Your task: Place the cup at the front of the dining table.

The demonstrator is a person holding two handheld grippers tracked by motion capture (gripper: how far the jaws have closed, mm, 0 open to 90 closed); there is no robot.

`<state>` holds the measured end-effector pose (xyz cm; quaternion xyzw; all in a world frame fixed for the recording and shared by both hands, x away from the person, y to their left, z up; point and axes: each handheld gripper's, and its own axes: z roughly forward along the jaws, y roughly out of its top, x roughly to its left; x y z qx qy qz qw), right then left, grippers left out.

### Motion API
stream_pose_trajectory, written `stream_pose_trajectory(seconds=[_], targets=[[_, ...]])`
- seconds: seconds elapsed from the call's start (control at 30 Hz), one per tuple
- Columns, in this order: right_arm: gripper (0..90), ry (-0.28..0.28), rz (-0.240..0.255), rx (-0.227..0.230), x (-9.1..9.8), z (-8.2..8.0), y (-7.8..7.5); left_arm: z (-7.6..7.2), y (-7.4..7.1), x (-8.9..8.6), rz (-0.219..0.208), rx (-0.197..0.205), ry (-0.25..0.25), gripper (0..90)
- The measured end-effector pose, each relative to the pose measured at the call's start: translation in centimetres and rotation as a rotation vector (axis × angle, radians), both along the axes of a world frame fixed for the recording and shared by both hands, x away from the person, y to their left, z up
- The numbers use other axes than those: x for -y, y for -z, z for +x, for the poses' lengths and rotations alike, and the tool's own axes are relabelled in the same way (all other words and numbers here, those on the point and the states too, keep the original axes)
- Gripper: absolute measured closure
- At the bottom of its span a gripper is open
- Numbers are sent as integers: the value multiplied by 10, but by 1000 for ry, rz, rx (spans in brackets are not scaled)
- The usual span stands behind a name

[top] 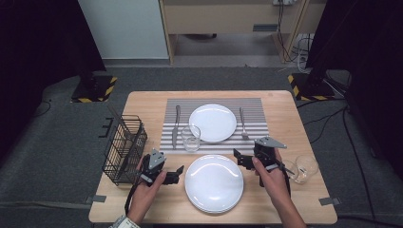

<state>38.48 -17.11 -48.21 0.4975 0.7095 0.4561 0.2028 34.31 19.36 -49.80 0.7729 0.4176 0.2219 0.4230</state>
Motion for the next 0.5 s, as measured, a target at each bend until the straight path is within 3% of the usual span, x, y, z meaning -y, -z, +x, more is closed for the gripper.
stream_pose_trajectory(seconds=[0.5], targets=[[42,-19,-43,-14,-4,-9,12,0,1,0,-1,-8,4,28]])
